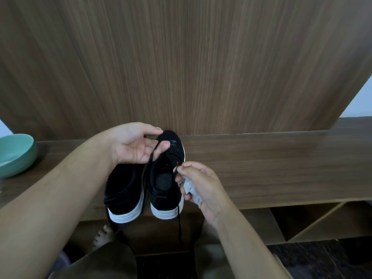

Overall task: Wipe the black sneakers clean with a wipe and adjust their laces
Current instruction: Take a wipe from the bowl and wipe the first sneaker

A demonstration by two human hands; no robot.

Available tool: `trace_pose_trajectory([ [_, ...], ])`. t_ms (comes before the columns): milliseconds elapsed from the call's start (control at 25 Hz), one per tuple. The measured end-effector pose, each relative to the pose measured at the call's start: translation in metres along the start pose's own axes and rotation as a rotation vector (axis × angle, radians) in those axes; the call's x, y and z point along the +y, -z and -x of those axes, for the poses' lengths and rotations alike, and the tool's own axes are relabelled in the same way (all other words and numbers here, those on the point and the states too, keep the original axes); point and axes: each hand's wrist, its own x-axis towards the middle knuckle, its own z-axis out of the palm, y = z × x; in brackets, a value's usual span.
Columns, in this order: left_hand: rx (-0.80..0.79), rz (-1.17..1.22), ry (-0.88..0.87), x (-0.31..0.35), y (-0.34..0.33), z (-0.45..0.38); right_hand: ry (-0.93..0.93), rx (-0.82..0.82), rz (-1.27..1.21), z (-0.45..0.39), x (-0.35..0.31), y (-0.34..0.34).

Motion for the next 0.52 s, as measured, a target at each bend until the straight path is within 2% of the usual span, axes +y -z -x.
trace_pose_trajectory([
  [120, 0.005, -0.103, 0.006, -0.007, -0.006, 0.007, 0.035, 0.003, -0.078, -0.002, -0.002, 0.001],
  [240, 0.087, -0.268, -0.032, -0.016, -0.012, 0.013, 0.118, 0.009, -0.002, -0.003, -0.007, 0.001],
  [360, -0.039, -0.422, 0.028, -0.019, -0.021, 0.021, 0.188, 0.019, 0.169, 0.002, -0.012, -0.004],
  [440, -0.057, -0.37, 0.005, -0.021, -0.028, 0.021, 0.241, 0.048, 0.245, 0.006, -0.013, -0.007],
  [520, 0.027, -0.165, -0.106, -0.021, -0.031, 0.017, 0.331, 0.078, 0.291, 0.005, -0.008, -0.009],
])
